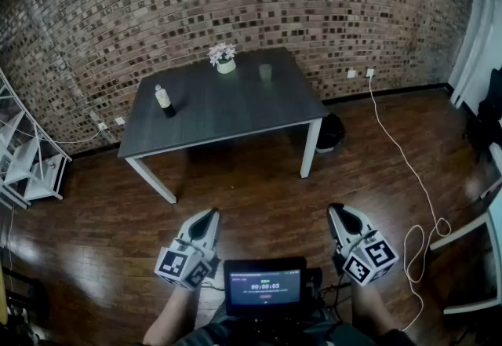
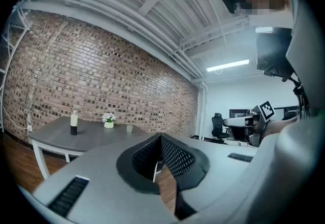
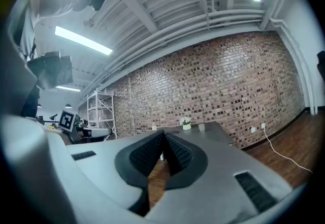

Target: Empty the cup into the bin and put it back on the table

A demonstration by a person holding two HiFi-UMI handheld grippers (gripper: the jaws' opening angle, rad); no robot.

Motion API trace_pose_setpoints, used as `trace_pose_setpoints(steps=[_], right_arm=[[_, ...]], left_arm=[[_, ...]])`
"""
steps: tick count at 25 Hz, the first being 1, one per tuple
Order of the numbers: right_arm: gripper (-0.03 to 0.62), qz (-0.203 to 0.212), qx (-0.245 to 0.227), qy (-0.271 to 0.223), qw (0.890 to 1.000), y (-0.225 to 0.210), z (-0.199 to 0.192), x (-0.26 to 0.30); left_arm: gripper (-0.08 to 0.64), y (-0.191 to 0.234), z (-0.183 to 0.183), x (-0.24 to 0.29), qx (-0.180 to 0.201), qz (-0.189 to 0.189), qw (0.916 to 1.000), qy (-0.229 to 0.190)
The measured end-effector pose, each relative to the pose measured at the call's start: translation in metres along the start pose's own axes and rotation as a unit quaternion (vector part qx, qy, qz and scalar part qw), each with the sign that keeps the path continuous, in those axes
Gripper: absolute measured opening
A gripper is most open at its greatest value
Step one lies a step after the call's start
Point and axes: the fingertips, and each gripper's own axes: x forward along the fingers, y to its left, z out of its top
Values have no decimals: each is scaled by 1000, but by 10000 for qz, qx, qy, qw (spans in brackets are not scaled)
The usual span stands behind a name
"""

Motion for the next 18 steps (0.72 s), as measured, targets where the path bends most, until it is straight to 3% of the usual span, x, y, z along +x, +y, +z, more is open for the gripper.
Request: trace_pose_setpoints(steps=[10, 13, 18], right_arm=[[2, 132, 108, 44, 9998, -36, 4, -1], [2, 155, 146, 67, 9998, -44, -3, 7], [2, 23, 207, 91, 9997, -60, -6, 33]], left_arm=[[2, -17, 6, 24, 0, 260, 9996, -68], [2, -18, 6, 32, -84, 155, 9998, -113], [2, 4, -3, 55, -26, 145, 9999, -72]])
